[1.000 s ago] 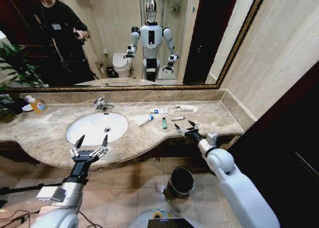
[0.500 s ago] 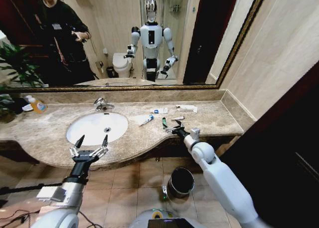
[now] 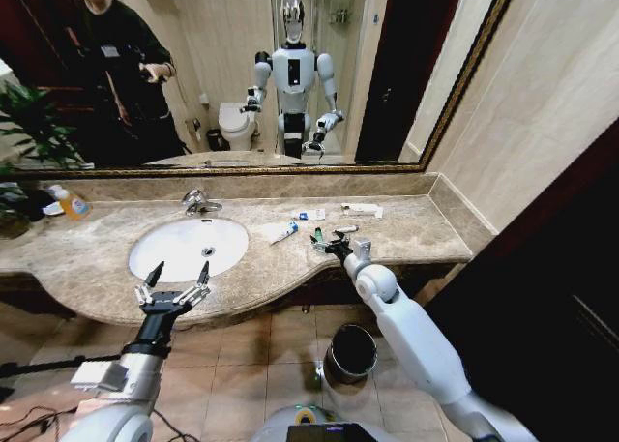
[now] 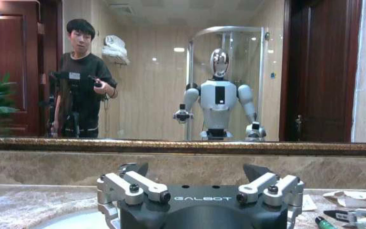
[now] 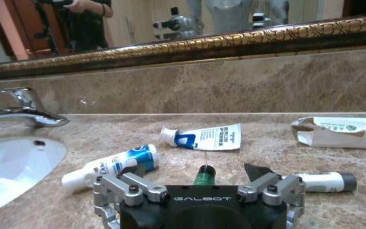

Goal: Pick up the trash from the sink and place it in the trash bin.

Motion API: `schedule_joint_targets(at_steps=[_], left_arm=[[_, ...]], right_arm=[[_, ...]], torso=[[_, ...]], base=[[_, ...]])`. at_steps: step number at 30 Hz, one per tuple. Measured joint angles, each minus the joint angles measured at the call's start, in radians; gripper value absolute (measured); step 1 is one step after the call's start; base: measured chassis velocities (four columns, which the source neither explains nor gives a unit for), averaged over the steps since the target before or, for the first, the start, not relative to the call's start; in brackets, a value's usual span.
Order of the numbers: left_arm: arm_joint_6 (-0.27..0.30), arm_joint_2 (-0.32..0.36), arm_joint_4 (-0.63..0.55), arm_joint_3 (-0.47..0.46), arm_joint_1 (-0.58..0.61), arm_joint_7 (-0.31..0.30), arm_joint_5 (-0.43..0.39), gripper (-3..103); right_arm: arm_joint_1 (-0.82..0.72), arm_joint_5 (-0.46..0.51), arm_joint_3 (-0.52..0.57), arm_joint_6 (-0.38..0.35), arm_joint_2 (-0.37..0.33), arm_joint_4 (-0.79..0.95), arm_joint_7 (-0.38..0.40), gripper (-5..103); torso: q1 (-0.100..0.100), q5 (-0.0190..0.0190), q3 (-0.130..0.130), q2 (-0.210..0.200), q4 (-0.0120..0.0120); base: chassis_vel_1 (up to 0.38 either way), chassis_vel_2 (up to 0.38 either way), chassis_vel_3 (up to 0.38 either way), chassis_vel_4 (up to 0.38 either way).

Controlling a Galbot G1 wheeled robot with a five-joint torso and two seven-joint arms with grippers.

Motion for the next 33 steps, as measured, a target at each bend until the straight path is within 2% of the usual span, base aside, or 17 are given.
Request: schedule_joint_targets(at_steps=[4,7,10,20,27,33], left_arm=[[0.000,0.000,0.000,0.000,0.000,0.000,0.000,100],[0.000,0.000,0.000,0.000,0.000,0.000,0.000,100],[0.000,0.000,0.000,0.000,0.000,0.000,0.000,100],[0.000,0.000,0.000,0.000,0.000,0.000,0.000,100],[0.000,0.000,0.000,0.000,0.000,0.000,0.000,100],[0.000,0.000,0.000,0.000,0.000,0.000,0.000,100]], right_arm=[[0.023,0.001,-0.023,-0.027,0.012,-0.010,0.027,100],[0.057,0.004,-0.058,-0.049,0.042,-0.036,0.101,100],[0.072,0.008,-0.069,-0.065,0.061,-0.053,0.127,100],[0.092,0.005,-0.076,-0.067,0.092,-0.111,0.154,100],[0.093,0.004,-0.058,-0.051,0.105,-0.139,0.179,84],[0.086,0.005,-0.038,-0.049,0.101,-0.141,0.184,83]], torso=[[0.000,-0.0001,0.000,0.000,-0.0001],[0.000,-0.0001,0.000,0.000,0.0000],[0.000,-0.0001,0.000,0.000,0.0000],[0.000,-0.0002,0.000,0.000,0.0000],[0.000,0.0000,0.000,0.000,0.0000],[0.000,0.0001,0.000,0.000,0.0000]], base=[[0.000,0.000,0.000,0.000],[0.000,0.000,0.000,0.000],[0.000,0.000,0.000,0.000],[0.000,0.000,0.000,0.000],[0.000,0.000,0.000,0.000],[0.000,0.000,0.000,0.000]])
